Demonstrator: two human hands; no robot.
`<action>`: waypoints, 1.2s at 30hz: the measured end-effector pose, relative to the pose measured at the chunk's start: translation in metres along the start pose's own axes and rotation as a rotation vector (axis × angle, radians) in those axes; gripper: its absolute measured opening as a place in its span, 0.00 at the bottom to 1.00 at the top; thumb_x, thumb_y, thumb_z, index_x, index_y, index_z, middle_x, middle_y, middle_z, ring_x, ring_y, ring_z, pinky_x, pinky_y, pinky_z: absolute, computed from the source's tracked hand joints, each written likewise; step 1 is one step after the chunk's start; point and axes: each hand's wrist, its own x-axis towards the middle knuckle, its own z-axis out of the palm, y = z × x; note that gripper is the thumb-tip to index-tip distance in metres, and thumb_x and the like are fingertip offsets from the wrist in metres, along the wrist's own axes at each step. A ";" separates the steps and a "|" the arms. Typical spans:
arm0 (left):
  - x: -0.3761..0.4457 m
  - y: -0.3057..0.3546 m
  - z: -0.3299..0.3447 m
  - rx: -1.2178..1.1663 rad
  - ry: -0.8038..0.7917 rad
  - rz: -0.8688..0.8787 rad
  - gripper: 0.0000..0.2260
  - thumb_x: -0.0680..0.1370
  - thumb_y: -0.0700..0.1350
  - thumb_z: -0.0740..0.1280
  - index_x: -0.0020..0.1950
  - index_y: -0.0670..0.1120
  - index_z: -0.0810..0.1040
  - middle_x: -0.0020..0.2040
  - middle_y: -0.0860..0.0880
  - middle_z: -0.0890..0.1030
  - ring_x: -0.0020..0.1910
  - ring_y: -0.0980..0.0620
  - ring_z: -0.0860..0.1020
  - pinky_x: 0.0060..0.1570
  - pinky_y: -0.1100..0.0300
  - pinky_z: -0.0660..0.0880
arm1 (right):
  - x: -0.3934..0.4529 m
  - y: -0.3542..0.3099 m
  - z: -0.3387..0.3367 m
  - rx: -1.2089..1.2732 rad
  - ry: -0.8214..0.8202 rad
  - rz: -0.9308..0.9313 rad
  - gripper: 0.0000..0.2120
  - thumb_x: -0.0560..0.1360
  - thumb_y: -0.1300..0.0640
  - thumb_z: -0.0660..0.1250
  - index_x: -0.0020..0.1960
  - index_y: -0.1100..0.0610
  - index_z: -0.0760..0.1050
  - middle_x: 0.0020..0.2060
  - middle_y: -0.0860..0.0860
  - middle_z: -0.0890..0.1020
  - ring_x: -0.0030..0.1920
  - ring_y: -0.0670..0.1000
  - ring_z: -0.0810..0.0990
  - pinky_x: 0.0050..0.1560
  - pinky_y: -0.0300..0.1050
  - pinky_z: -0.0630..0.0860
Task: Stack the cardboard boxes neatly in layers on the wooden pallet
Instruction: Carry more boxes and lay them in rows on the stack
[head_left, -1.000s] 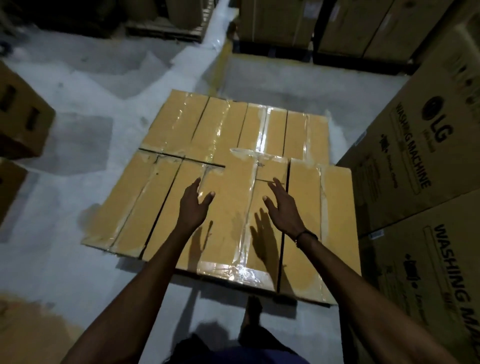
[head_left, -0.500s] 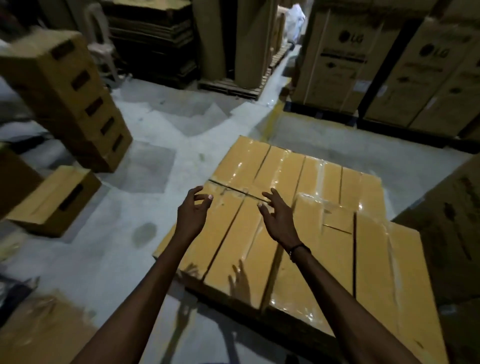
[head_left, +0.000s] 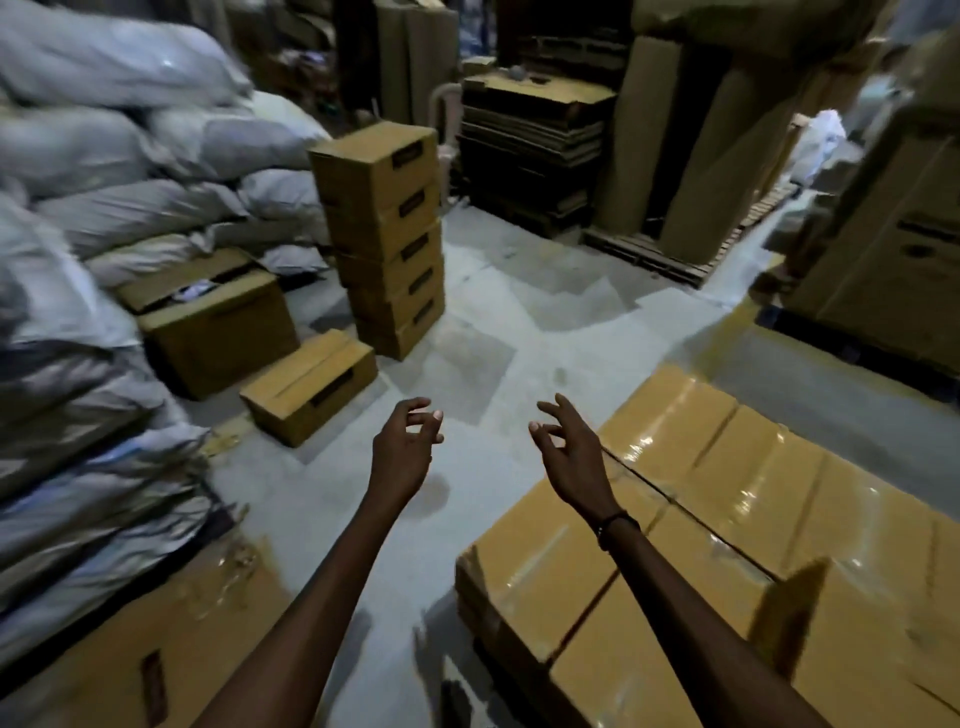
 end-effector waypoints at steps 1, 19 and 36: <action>0.011 -0.004 -0.011 -0.011 0.020 -0.014 0.11 0.83 0.52 0.67 0.64 0.52 0.77 0.55 0.51 0.84 0.46 0.58 0.84 0.44 0.52 0.82 | 0.015 -0.003 0.014 0.003 -0.010 -0.014 0.18 0.82 0.43 0.66 0.70 0.45 0.75 0.79 0.46 0.65 0.62 0.46 0.80 0.59 0.55 0.81; 0.288 -0.049 -0.166 -0.032 0.246 -0.123 0.10 0.84 0.50 0.66 0.63 0.48 0.76 0.53 0.45 0.84 0.42 0.56 0.85 0.40 0.55 0.75 | 0.293 -0.064 0.262 0.075 -0.311 -0.095 0.19 0.82 0.49 0.67 0.72 0.52 0.74 0.79 0.51 0.66 0.52 0.38 0.79 0.56 0.32 0.75; 0.592 -0.197 -0.331 0.233 0.130 -0.233 0.12 0.82 0.50 0.69 0.62 0.46 0.78 0.51 0.47 0.85 0.46 0.48 0.84 0.48 0.51 0.79 | 0.478 -0.056 0.508 -0.115 -0.373 0.043 0.25 0.81 0.47 0.68 0.76 0.53 0.69 0.79 0.53 0.65 0.65 0.58 0.79 0.58 0.43 0.73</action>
